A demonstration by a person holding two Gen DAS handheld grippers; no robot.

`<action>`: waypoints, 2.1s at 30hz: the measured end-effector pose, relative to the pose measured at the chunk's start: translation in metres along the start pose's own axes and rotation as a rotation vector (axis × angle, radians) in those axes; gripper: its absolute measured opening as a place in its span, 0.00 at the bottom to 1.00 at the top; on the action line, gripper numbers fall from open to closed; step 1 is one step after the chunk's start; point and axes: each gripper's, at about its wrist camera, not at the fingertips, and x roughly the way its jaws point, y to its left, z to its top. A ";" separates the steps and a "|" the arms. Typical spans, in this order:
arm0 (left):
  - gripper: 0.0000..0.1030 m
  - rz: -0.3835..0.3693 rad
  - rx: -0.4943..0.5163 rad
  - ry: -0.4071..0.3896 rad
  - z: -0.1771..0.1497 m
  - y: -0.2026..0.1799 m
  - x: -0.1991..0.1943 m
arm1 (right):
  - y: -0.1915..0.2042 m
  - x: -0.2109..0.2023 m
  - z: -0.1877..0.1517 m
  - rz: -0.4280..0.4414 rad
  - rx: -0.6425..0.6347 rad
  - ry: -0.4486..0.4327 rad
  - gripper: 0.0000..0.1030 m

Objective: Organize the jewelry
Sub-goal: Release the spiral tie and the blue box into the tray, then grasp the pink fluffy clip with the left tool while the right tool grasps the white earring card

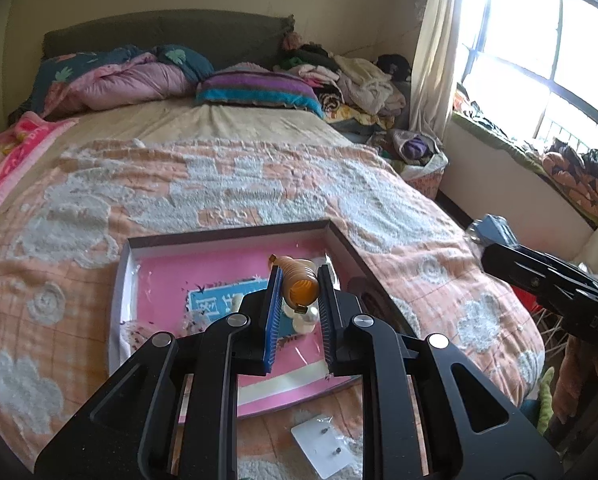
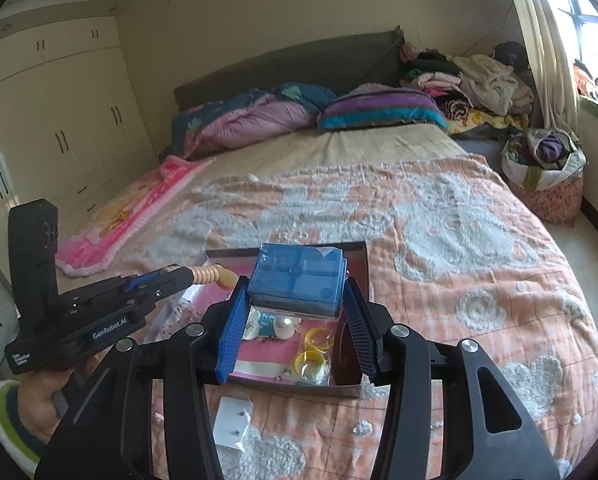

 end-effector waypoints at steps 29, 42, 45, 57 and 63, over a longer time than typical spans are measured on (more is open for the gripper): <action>0.76 0.103 0.017 0.053 -0.027 0.004 -0.010 | 0.010 -0.010 -0.032 -0.010 -0.012 0.008 0.89; 0.91 0.228 -0.021 0.091 -0.066 0.031 -0.042 | 0.039 -0.024 -0.062 0.032 -0.052 0.051 0.90; 0.91 0.248 -0.042 0.121 -0.079 0.043 -0.041 | 0.047 -0.009 -0.077 0.045 -0.073 0.103 0.90; 0.91 0.199 -0.150 0.220 -0.122 0.074 -0.042 | 0.063 0.093 -0.143 0.069 -0.082 0.373 0.50; 0.91 0.154 -0.121 0.259 -0.134 0.062 -0.029 | 0.038 0.079 -0.146 0.068 0.011 0.341 0.32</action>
